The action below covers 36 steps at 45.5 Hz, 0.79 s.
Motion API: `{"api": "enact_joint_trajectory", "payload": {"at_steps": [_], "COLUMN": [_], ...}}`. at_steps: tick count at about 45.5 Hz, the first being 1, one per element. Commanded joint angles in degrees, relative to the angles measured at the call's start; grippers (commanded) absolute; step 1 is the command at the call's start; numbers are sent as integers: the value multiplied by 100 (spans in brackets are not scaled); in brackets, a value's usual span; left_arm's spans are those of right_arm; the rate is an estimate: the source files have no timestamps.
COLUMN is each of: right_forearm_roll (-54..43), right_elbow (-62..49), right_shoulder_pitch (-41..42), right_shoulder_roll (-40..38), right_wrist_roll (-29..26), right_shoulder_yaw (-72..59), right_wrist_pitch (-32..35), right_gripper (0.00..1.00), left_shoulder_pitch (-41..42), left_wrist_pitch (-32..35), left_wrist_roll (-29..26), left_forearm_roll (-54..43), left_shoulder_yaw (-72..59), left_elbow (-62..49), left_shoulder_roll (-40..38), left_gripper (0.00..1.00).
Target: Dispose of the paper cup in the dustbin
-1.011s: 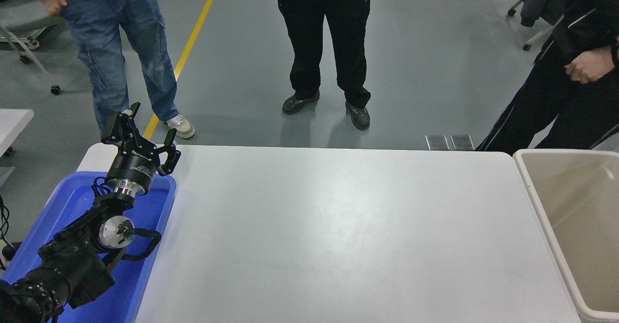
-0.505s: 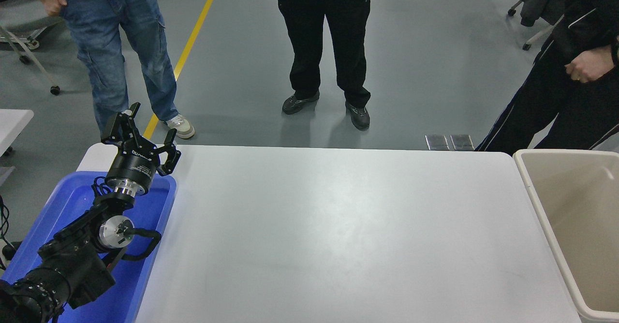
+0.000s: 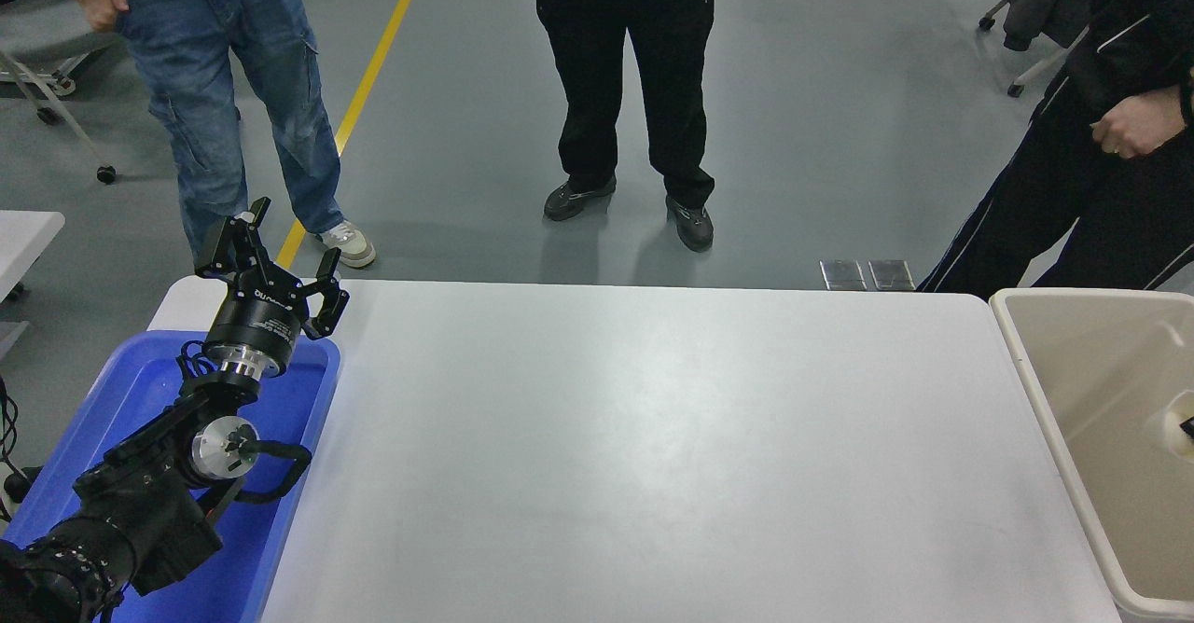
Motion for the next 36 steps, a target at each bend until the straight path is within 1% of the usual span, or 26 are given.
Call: {"api": "enact_joint_trajectory", "payload": {"at_steps": [1,7,8,10,12,14,16,17,18,19,20,23,26,31,36], "right_forearm_roll": [9,26,35,44,44,44,44,44,44,44,44,44,44,53,53], "right_elbow": [7,7,7,16,16,16,16,24,24,24,24,42,42,68,77], "right_shoulder_pitch": [-73,-117,-134,-135,-135,-135,-135,-135,-135,-135,-135,-126,-108,6,383], "right_shoulder_roll": [70,70,70,70,70,70,70,70,70,70,70,70,70,52,52], "right_wrist_roll": [-12,-3,-3,-3,6,6,6,6,14,15,15,15,23,32,50], "right_shoulder_yaw": [29,21,21,21,21,21,21,21,21,21,21,29,29,47,301], "right_wrist_pitch": [-82,-257,-292,-363,-442,-538,-635,-696,-749,-811,-863,-969,-1022,-1040,-1040], "right_gripper": [0,0,3,14,28,44,65,74,80,85,87,90,97,97,97], "left_shoulder_pitch": [-1,8,0,-1,-1,0,-1,-1,-1,-1,-1,8,-1,-1,0], "left_wrist_pitch": [0,0,0,0,0,0,0,0,0,0,0,0,0,0,0], "left_wrist_roll": [0,0,0,0,0,0,0,0,0,0,0,0,0,0,0], "left_forearm_roll": [0,0,0,0,0,0,0,0,0,0,0,0,0,0,0], "left_shoulder_yaw": [0,0,0,0,0,0,0,0,0,0,0,0,0,0,0], "left_elbow": [0,0,9,0,9,0,0,0,0,0,0,0,0,0,0], "left_shoulder_roll": [0,0,0,0,0,0,0,0,0,0,0,0,0,0,0], "left_gripper": [100,100,100,100,100,100,100,100,100,100,100,100,100,100,100]}}
